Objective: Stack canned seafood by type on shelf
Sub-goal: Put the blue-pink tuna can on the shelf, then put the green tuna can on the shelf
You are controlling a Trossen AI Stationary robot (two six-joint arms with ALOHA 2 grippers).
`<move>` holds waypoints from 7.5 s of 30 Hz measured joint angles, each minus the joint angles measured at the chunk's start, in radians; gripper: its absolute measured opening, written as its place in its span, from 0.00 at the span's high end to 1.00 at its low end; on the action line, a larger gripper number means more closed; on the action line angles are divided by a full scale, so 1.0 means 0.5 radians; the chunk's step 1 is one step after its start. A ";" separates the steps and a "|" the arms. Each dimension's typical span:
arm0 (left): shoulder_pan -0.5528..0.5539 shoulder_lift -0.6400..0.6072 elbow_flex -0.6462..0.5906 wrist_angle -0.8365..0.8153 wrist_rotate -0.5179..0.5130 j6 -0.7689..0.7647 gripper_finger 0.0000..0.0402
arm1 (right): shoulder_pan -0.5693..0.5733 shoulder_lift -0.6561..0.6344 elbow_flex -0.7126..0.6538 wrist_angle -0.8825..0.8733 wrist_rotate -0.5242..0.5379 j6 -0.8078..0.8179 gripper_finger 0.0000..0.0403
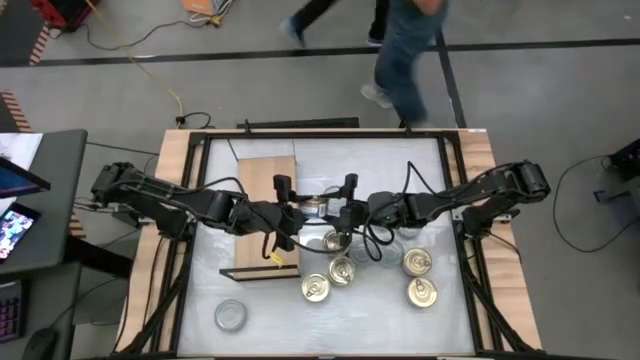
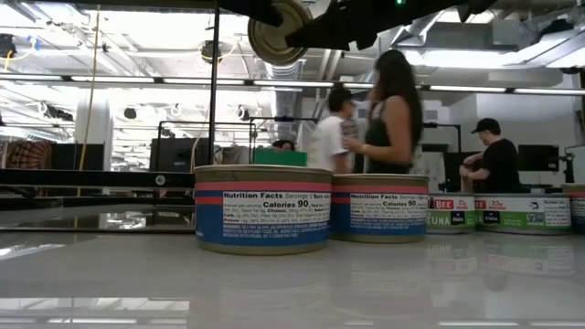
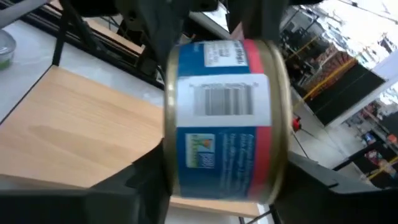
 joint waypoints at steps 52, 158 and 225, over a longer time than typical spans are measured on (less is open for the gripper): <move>1.014 -0.325 -0.759 -0.322 0.155 0.484 0.52 | 0.074 -0.388 -0.001 -0.558 0.481 0.427 0.08; 1.093 0.230 -0.410 -0.360 -0.174 0.372 0.54 | -0.105 -0.387 -0.002 -0.577 0.251 0.547 0.08; 0.157 -0.637 -0.228 -0.809 0.228 -0.632 0.40 | -0.454 -0.232 -0.002 -1.225 -0.522 1.190 0.10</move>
